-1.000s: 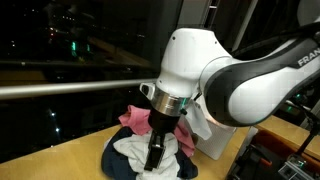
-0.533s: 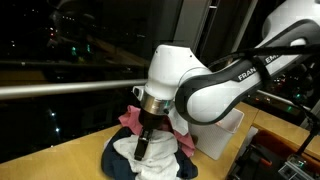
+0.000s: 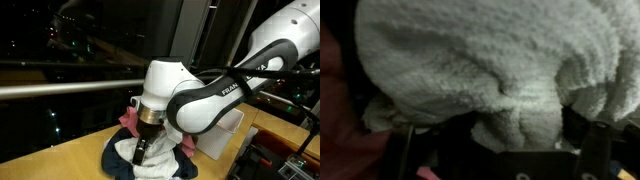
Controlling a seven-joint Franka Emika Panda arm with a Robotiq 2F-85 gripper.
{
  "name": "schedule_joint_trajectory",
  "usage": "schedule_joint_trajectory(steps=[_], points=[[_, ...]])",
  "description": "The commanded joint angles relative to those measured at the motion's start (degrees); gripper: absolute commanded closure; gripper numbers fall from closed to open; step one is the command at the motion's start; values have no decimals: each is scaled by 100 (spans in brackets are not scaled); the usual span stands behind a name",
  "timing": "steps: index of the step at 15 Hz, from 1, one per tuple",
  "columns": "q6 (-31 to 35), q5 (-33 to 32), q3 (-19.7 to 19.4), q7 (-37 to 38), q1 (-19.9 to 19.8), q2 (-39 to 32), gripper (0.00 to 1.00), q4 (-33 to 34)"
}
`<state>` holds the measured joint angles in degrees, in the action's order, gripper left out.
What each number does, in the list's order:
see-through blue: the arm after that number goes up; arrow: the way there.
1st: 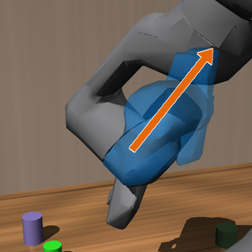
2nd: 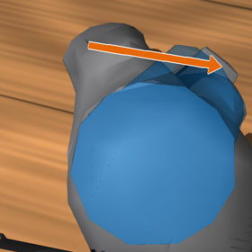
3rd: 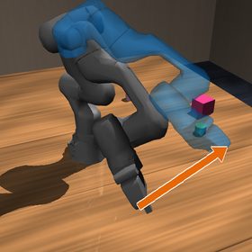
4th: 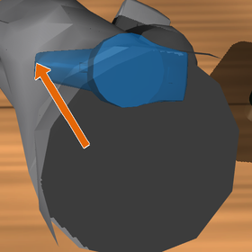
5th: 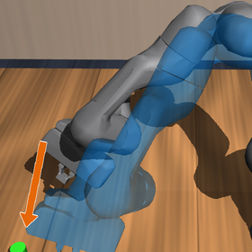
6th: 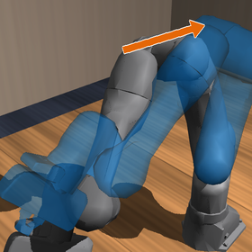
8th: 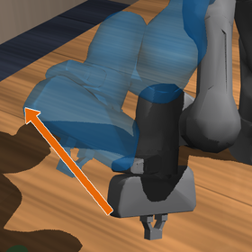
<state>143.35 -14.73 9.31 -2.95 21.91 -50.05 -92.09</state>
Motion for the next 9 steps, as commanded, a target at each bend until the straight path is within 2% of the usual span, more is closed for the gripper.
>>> schedule_joint_trajectory(steps=[1, 7, 8, 9], points=[[-183, 116, -44, -68, -57, -125, 48, 176], [-63, 159, -45, -25, -132, 109, 93, -116], [-33, 163, -46, -11, -151, 185, 99, -211], [-15, 171, -43, 1, -168, 253, 100, -298]])
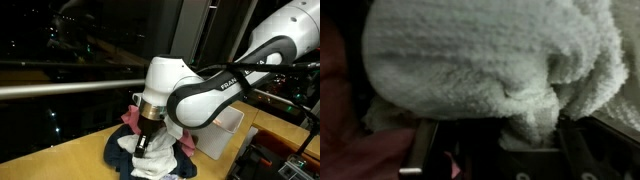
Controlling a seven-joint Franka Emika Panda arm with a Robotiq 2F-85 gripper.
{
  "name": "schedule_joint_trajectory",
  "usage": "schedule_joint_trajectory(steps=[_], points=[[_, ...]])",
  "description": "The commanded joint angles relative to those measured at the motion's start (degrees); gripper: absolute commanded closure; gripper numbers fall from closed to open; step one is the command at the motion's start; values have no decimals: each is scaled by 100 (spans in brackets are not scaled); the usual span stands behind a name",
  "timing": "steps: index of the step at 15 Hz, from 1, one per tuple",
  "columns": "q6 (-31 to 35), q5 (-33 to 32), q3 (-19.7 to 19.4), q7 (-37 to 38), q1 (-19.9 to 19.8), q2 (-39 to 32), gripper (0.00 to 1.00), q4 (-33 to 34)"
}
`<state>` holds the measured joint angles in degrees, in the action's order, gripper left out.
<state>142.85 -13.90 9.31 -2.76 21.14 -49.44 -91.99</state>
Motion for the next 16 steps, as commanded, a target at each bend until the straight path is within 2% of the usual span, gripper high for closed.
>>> schedule_joint_trajectory(steps=[1, 3, 10, 16], points=[[60, 97, -38, 9, -107, 304, 100, -438], [96, 181, 49, 31, -176, 646, 100, -810], [361, 689, 428, -12, -422, 2703, 100, -2608], [235, 1309, 430, -332, -862, 4560, 100, -3767]])
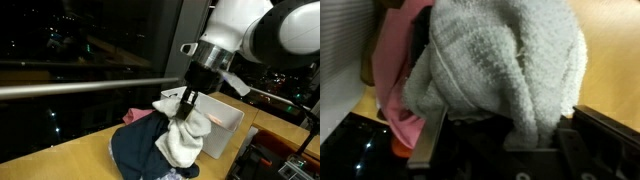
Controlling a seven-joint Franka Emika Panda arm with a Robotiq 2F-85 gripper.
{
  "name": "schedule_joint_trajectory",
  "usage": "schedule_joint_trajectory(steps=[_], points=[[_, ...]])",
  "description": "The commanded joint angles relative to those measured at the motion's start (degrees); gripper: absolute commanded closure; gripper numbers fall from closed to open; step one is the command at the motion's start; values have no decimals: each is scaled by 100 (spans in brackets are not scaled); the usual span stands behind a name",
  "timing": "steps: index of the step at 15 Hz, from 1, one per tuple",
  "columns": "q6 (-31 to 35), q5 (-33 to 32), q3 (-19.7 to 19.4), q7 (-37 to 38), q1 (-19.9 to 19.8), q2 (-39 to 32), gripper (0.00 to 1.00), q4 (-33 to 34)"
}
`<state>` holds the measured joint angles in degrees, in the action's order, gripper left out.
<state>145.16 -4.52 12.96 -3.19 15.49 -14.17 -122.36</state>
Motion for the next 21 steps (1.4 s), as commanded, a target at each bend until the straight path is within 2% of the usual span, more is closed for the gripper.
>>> schedule_joint_trajectory(steps=[1, 5, 10, 17, 21], points=[[-34, 464, 19, -373, -363, 1282, 100, -841], [-232, 713, -254, -717, -582, 2062, 100, -1025], [-726, 835, -761, -994, -789, 2624, 100, -519], [-1387, 827, -1737, -1590, -1370, 2687, 100, 747], [-1300, 822, -1899, -1668, -1480, 2596, 100, 837]])
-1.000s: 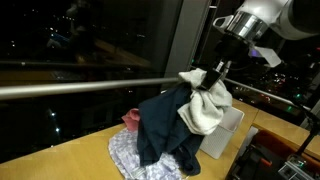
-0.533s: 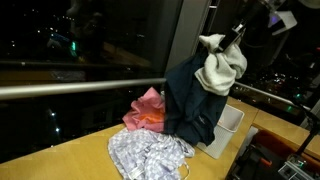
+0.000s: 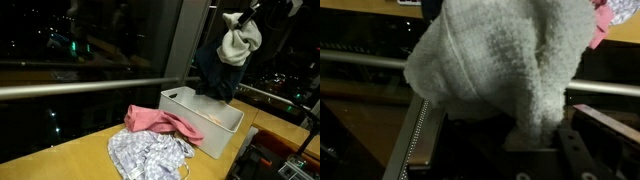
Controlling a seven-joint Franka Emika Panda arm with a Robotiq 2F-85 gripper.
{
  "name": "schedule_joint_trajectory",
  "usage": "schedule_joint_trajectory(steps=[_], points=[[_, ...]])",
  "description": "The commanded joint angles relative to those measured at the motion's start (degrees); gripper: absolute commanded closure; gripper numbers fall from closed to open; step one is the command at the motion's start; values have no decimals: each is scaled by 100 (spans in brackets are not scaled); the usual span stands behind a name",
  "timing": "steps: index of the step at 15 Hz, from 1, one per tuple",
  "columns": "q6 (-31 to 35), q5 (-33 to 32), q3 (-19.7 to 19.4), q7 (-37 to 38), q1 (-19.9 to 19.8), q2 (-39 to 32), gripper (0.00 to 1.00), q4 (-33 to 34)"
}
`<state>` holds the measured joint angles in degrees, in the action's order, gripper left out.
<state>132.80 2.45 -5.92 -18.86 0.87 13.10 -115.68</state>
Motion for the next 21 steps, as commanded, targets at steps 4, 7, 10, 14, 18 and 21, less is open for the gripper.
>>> schedule_joint_trajectory(steps=[4, 7, 10, 14, 18, 21], points=[[44, 23, 223, 53, 82, -114, 100, -101], [-14, 24, 364, 83, 147, -161, 100, -74], [-22, 54, 424, 62, 182, -180, 100, -66], [29, 66, 458, 62, 206, -187, 100, -185], [86, 70, 467, 61, 223, -215, 100, -343], [119, 75, 461, 58, 224, -262, 83, -447]])
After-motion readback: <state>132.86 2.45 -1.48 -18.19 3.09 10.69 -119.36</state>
